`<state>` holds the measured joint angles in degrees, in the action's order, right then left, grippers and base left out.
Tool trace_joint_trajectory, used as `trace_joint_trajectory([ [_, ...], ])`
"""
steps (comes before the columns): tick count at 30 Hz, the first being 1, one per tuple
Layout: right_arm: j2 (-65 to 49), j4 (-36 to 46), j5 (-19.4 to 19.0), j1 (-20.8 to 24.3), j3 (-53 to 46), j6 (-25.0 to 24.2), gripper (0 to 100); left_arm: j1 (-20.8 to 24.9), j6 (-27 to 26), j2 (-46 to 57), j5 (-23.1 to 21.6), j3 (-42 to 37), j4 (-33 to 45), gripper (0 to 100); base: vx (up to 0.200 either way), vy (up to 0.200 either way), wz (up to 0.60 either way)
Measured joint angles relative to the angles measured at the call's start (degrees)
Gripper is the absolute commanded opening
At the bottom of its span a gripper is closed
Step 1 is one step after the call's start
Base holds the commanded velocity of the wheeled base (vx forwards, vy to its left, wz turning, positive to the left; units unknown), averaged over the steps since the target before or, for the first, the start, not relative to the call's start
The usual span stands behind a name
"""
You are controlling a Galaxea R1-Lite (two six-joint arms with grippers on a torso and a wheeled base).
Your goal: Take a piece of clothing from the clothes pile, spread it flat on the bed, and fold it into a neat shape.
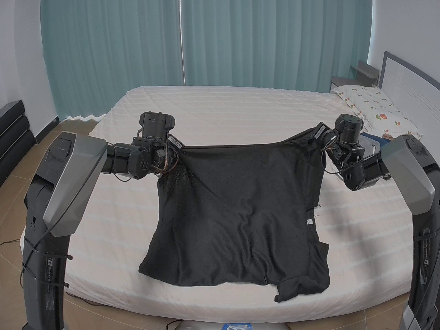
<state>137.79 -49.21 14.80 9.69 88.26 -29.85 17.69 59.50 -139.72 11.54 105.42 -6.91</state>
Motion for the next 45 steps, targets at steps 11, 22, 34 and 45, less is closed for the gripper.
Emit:
trace_joint_trajectory([
  [11, 6.6, 0.0, -0.9, 0.0, -0.6, 1.7, 100, -0.3, 2.1, -7.9, 1.3, 3.7, 0.7, 100, 0.0, 0.0, 0.0],
  [22, 7.9, 3.7, -4.2, -3.2, -6.0, 6.1, 100, -3.7, -2.0, -11.6, 5.2, 5.4, 1.0, 100, 0.0, 0.0, 0.0],
  [34, 2.9, 3.8, -11.0, -4.8, -18.4, 4.3, 100, -5.7, -2.2, -9.5, 1.4, 1.4, 8.9, 100, 0.0, 0.0, 0.0],
  [45, -8.5, 3.5, -13.9, -1.3, -38.7, -2.5, 100, -5.8, -2.0, 4.3, -10.1, -24.7, 0.8, 100, 0.0, 0.0, 0.0],
])
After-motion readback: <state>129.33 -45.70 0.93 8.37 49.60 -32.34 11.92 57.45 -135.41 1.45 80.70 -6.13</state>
